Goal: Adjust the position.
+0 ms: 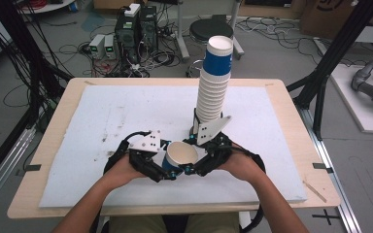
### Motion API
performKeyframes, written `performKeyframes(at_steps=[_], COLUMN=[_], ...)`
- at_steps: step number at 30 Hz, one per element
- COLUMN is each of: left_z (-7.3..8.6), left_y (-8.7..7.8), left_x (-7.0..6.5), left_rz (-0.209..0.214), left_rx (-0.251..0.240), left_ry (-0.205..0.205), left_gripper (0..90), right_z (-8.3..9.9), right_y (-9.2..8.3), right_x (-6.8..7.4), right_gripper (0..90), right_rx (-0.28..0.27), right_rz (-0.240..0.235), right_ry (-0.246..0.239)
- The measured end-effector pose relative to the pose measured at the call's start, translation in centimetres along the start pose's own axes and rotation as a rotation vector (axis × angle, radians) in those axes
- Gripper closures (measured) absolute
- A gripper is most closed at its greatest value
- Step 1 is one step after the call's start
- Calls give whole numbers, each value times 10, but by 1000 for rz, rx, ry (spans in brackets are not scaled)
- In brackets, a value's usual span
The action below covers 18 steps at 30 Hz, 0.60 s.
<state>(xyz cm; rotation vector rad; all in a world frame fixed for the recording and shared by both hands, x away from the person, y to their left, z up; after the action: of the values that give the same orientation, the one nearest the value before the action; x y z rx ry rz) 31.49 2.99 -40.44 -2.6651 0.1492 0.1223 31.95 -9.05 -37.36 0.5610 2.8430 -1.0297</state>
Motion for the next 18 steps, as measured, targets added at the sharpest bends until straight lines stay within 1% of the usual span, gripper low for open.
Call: performKeyframes(at_steps=[4, 7, 9, 10, 13, 15, 17, 18], left_z=[1, 1, 0, 0, 1, 4, 6, 7], left_y=[1, 1, 0, -1, -7, -12, -18, -22], left_x=[-1, -1, -1, 0, 3, 7, 10, 12], left_rz=[11, 16, 11, 8, -9, -33, -63, -76], left_rx=[4, -15, -47, -63, -115, -137, -177, -205], left_ry=[-3, -18, -32, -38, -61, -79, -101, -115], left_gripper=[273, 277, 275, 275, 277, 278, 277, 277], right_z=[1, 1, 1, 1, -1, -3, -4, -4], right_y=[0, 1, 1, 1, -1, -6, -13, -17], right_x=[1, 1, 1, 0, -3, -7, -10, -12], right_gripper=[240, 222, 202, 198, 190, 190, 190, 190], right_rx=[8, 1, -15, -39, -75, -104, -138, -154], right_rz=[-7, -11, -8, -8, 14, 36, 40, 49], right_ry=[-3, 8, 32, 54, 101, 121, 138, 142])
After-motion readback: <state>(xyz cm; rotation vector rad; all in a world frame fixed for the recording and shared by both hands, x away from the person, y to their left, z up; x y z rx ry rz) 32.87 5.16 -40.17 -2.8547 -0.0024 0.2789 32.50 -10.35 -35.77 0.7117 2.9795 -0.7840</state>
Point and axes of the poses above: each handheld gripper's, and its own axes: y roughly forward along the jaws, z roughly out of its underside, x roughly to its left, the point moved 7 cm from there along y, roughly forward along the jaws, and after that the axes turned 14 degrees about z, right-handed, at the moved point
